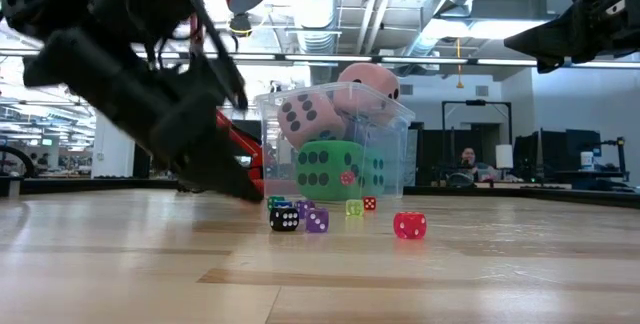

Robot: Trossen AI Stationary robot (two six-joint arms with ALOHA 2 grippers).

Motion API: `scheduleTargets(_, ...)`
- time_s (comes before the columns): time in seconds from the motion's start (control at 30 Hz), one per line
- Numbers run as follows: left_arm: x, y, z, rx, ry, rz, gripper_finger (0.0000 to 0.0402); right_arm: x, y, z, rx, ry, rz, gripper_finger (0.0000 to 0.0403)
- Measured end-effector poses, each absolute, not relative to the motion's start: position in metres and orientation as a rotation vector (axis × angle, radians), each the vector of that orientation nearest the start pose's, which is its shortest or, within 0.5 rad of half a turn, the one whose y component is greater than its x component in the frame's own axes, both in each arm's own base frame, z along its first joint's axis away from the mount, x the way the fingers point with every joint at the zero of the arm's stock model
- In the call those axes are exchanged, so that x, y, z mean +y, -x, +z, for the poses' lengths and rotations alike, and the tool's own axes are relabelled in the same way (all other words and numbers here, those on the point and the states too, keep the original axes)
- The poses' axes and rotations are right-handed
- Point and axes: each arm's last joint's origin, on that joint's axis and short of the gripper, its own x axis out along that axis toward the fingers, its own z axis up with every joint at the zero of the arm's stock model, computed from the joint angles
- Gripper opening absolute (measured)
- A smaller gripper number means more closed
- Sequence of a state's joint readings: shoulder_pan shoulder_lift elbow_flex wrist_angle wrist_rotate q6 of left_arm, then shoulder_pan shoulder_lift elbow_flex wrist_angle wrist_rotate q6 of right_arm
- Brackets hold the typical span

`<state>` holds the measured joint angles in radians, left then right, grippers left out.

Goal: Pick & Place Dice
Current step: Put the small orange dice into the transparent bin

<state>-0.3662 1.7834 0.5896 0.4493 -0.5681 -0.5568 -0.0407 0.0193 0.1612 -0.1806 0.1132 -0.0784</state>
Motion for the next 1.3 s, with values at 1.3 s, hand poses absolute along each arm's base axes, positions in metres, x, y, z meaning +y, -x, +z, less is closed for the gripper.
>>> scheduleTargets(1.3,-0.027,-0.290,0.214,0.057,0.147,0.502,0.0070,-0.007,-0.086,0.199,0.044,0.080,-0.153,0.0008)
